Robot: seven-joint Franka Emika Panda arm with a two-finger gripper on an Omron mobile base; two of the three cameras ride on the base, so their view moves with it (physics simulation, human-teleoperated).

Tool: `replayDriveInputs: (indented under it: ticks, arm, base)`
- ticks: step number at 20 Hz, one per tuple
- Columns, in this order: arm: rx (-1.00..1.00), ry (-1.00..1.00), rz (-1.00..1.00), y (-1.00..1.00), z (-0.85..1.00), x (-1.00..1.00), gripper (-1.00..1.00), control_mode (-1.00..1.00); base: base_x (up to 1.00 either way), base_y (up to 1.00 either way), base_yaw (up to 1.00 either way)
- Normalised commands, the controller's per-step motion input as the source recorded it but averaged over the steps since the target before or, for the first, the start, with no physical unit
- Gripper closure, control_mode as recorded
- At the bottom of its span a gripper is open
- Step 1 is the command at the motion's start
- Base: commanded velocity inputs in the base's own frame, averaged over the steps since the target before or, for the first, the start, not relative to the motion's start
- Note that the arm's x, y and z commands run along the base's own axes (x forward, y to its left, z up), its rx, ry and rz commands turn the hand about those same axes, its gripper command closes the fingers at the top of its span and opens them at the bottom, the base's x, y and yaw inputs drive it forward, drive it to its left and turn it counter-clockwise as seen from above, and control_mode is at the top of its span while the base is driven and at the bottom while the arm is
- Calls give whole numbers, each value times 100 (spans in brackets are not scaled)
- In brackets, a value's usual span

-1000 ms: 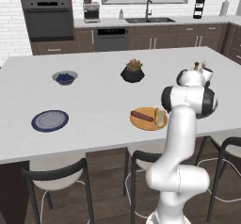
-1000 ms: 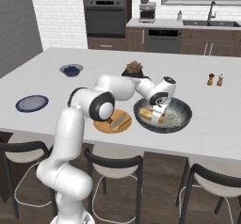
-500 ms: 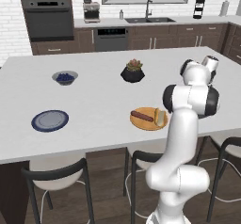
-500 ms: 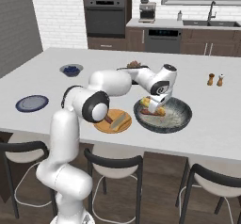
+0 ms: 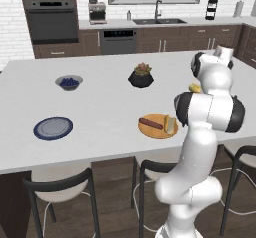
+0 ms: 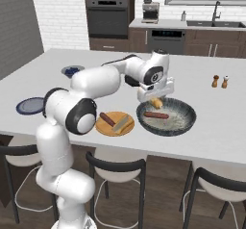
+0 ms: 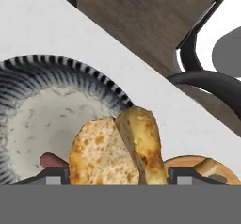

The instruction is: Place one bun and one sausage from the bowl on each plate.

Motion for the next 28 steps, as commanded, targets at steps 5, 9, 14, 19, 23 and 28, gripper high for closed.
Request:
replayDriveInputs:
  ticks: [5,9,14,19,23,28]
  arm:
    - [-4,0,3,35,53,-81,100,-100]
    - [-12,0,44,40,29,-69,100,-100]
    - [-12,0,58,51,10,-43,100,-100]
    - [-5,0,58,57,10,-7,100,-100]
    - [0,1,60,17,2,2,100,-100]
    - [-1,1,59,9,0,7,100,-100]
  base:
    - [0,0,0]
    - [0,0,0]
    - [0,0,0]
    - [0,0,0]
    - [0,0,0]
    - [0,0,0]
